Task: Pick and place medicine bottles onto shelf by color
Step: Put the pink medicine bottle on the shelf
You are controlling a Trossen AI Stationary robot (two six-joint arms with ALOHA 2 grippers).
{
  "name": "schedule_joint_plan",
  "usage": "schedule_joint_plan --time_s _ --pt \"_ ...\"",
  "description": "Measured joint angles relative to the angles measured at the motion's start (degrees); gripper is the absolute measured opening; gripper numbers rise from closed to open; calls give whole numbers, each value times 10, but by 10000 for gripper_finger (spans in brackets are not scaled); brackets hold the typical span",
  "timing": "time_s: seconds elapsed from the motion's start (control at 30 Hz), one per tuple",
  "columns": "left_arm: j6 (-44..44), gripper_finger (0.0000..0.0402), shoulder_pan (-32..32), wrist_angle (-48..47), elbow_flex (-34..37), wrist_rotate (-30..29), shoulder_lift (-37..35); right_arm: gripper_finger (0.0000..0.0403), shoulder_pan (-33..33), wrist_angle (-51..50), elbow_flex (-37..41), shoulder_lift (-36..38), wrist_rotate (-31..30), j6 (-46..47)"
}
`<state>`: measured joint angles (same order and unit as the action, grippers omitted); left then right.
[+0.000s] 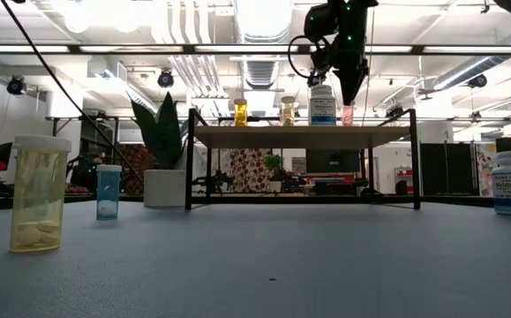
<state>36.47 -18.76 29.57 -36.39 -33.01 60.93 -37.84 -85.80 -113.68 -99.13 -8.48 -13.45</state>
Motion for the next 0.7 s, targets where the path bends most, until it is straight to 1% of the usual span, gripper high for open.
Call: schedule_joint_plan --time_s 0.07,0.17,0.7 --pt "0 0 0 0 0 0 0 110 -2 1 4 0 4 0" --pt "-1 0 0 0 0 0 0 110 -5 1 7 -4 25 0" --pt "-1 0 0 -1 0 0 0 110 -6 4 16 -4 27 5"
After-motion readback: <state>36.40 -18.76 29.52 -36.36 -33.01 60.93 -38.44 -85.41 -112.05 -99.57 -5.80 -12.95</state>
